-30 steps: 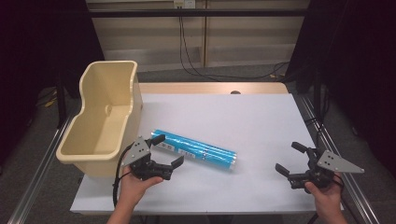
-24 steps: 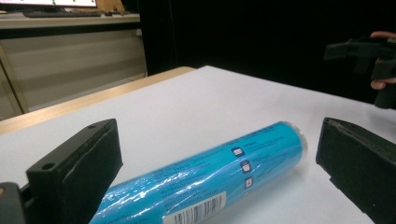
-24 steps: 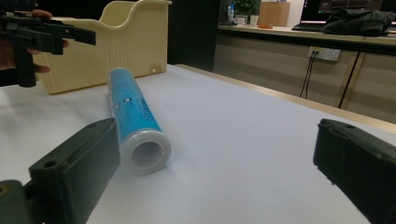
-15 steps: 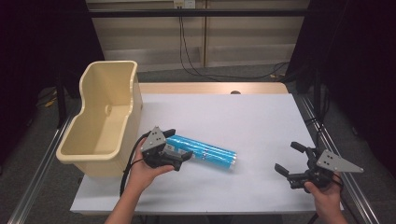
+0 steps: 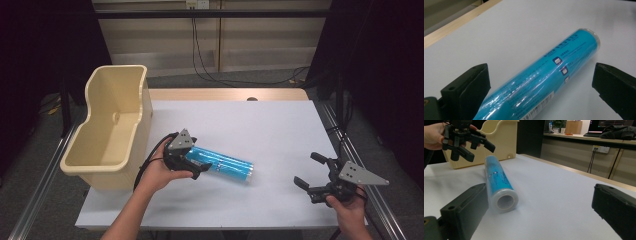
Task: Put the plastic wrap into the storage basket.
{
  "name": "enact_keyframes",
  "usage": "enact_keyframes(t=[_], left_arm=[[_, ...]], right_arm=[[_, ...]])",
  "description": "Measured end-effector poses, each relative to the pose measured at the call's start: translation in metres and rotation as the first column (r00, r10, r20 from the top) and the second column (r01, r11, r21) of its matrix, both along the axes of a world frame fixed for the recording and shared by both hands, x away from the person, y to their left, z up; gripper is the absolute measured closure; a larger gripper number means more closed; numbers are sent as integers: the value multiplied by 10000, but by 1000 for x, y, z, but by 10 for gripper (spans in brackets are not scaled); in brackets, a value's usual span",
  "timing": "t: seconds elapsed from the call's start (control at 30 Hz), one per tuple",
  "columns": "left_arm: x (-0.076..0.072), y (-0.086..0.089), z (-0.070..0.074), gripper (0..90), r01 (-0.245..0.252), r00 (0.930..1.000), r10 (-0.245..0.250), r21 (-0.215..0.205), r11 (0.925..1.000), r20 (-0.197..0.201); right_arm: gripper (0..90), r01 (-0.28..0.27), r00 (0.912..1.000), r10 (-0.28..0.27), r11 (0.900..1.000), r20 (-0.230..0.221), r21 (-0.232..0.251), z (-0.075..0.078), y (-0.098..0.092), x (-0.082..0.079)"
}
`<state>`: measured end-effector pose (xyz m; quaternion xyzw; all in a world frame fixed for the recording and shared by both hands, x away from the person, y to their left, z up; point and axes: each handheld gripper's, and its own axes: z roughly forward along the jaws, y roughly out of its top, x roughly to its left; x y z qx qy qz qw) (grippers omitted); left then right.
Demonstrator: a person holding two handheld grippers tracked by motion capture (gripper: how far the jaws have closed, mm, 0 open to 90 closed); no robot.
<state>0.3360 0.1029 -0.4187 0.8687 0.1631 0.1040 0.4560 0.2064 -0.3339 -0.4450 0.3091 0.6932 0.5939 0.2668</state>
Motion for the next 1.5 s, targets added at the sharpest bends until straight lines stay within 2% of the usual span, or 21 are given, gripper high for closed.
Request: enact_keyframes(t=[0.13,0.17,0.37,0.43,0.47,0.5,0.53,0.57,0.63,0.7,0.77,0.8,0.83,0.9,1.1,1.17,1.2,1.27,1.3,1.37,1.5], left_arm=[[4,-4,1,15,185,9996,-179,294,9994,-203],[7,-7,1,18,410,9988,-390,728,9965,-287],[13,-14,4,24,806,9959,-735,1453,9861,-531],[15,-19,5,24,958,9944,-861,1788,9792,-613],[16,-21,6,25,1109,9930,-1000,2077,9719,-625],[16,-21,6,26,1109,9930,-1000,2077,9719,-625],[18,-24,7,26,1269,9910,-1127,2424,9618,-717],[18,-24,7,26,1269,9910,-1127,2424,9618,-717],[21,-26,8,26,1409,9891,-1233,2753,9510,-802],[23,-27,8,26,1465,9878,-1245,2841,9475,-940],[25,-29,8,27,1530,9871,-1308,3044,9402,-920],[26,-31,7,28,1609,9858,-1360,3226,9328,-984],[26,-31,7,28,1609,9858,-1360,3226,9328,-984],[28,-33,6,28,1770,9831,-1485,3486,9204,-1071],[32,-36,3,29,1915,9807,-1617,3704,9089,-1101],[33,-37,2,29,1945,9799,-1612,3823,9034,-1175],[34,-38,2,29,2055,9778,-1710,3983,8939,-1208],[36,-39,0,29,2038,9781,-1678,4041,8917,-1231],[37,-39,0,29,2101,9766,-1708,4108,8872,-1307],[39,-39,-1,29,2107,9764,-1700,4110,8869,-1335],[41,-41,-4,32,2264,9726,-1785,4320,8730,-1488]], right_arm=[[4,-20,10000,21,10000,-28,10,0,0,0],[4,-24,10000,25,10000,-27,7,0,0,0],[5,-83,10000,83,10000,-44,-25,0,0,0],[4,-92,9999,91,10000,-47,-24,0,0,0],[5,-96,9999,96,9999,-56,-36,0,0,0],[5,-92,9999,92,9999,-61,-39,0,0,0],[5,-108,9999,108,9999,-59,-34,0,0,0],[5,-108,9999,108,9999,-59,-34,0,0,0],[5,-117,9999,117,9999,-50,-27,0,0,-1],[5,-125,9999,125,9999,-57,-27,0,0,-1],[5,-132,9999,132,9999,-61,-34,0,0,-1],[5,-133,9999,133,9999,-55,-27,0,0,-1],[5,-133,9999,133,9999,-55,-27,0,0,-1],[5,-154,9999,154,9999,-66,-41,0,0,-1],[5,-182,9998,181,9998,-56,-29,0,0,-1],[5,-192,9998,191,9998,-62,-40,0,0,-1],[5,-194,9998,194,9998,-69,-33,0,0,-1],[5,-194,9998,194,9998,-72,-43,0,0,0],[5,-191,9998,190,9998,-79,-25,0,0,-1],[5,-202,9998,201,9998,-74,-45,0,0,0],[5,-242,9997,242,9997,-95,-55,0,0,0]])
